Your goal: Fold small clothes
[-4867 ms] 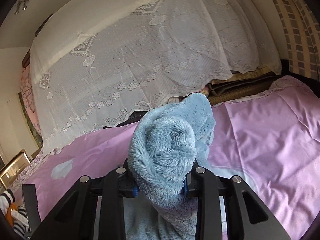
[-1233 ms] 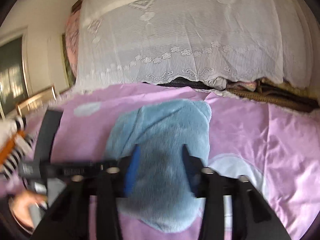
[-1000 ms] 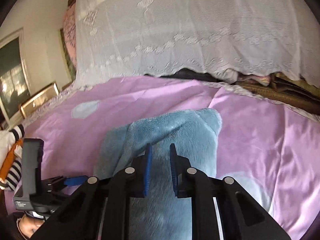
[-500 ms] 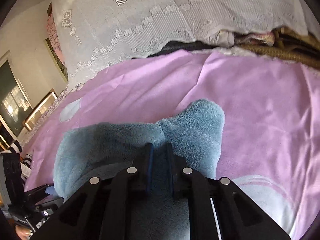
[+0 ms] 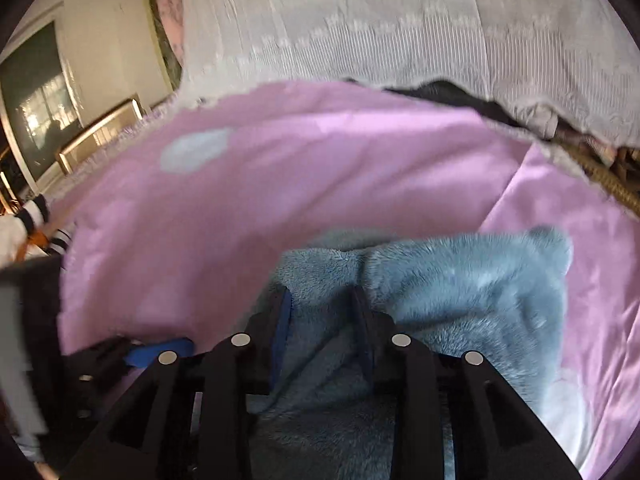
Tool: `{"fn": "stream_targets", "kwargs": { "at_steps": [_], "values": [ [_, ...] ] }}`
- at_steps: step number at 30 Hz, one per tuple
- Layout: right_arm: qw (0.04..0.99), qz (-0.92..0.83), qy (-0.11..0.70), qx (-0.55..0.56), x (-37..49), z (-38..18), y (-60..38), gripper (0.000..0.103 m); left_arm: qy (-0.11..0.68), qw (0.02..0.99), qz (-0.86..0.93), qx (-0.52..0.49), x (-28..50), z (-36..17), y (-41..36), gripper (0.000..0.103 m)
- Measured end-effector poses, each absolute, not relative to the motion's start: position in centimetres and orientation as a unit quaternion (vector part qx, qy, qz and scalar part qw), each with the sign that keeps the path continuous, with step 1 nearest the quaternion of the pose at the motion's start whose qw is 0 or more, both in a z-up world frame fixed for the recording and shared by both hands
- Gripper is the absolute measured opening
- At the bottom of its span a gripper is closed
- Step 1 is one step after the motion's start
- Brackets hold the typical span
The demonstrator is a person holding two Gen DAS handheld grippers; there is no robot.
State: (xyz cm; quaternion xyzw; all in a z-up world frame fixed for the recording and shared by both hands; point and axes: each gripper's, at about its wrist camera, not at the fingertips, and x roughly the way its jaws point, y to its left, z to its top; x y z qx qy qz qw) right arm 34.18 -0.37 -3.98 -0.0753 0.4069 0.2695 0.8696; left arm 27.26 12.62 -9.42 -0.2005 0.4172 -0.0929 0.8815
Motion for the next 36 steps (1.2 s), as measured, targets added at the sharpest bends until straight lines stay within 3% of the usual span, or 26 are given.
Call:
{"fn": "stream_targets", "kwargs": {
  "at_steps": [6, 9, 10, 14, 27, 36],
  "values": [
    [0.878, 0.268, 0.394, -0.051, 33.5, -4.1, -0.9, 0.032, 0.416, 0.882, -0.094, -0.198, 27.4, -9.4, 12.5, 0.099],
    [0.893, 0.278, 0.353, 0.019, 31.6, -3.1, -3.7, 0.041, 0.416, 0.883, -0.097, -0.197, 27.4, -9.4, 12.5, 0.099],
    [0.902, 0.270, 0.336, 0.030, 30.6, -2.8, -4.5, 0.048, 0.416, 0.883, -0.097, -0.197, 27.4, -9.4, 12.6, 0.099],
    [0.927, 0.228, 0.299, 0.005, 28.3, -1.2, -6.3, 0.050, 0.418, 0.881, -0.099, -0.198, 27.4, -9.4, 12.7, 0.099],
    [0.934, 0.152, 0.321, 0.032, 24.3, -3.8, -12.3, 0.051, 0.416, 0.884, -0.098, -0.190, 27.5, -9.3, 12.7, 0.099],
    [0.922, 0.163, 0.339, 0.096, 24.6, -6.1, -14.3, 0.065, 0.411, 0.889, -0.099, -0.177, 27.3, -9.2, 12.6, 0.099]
  ]
}}
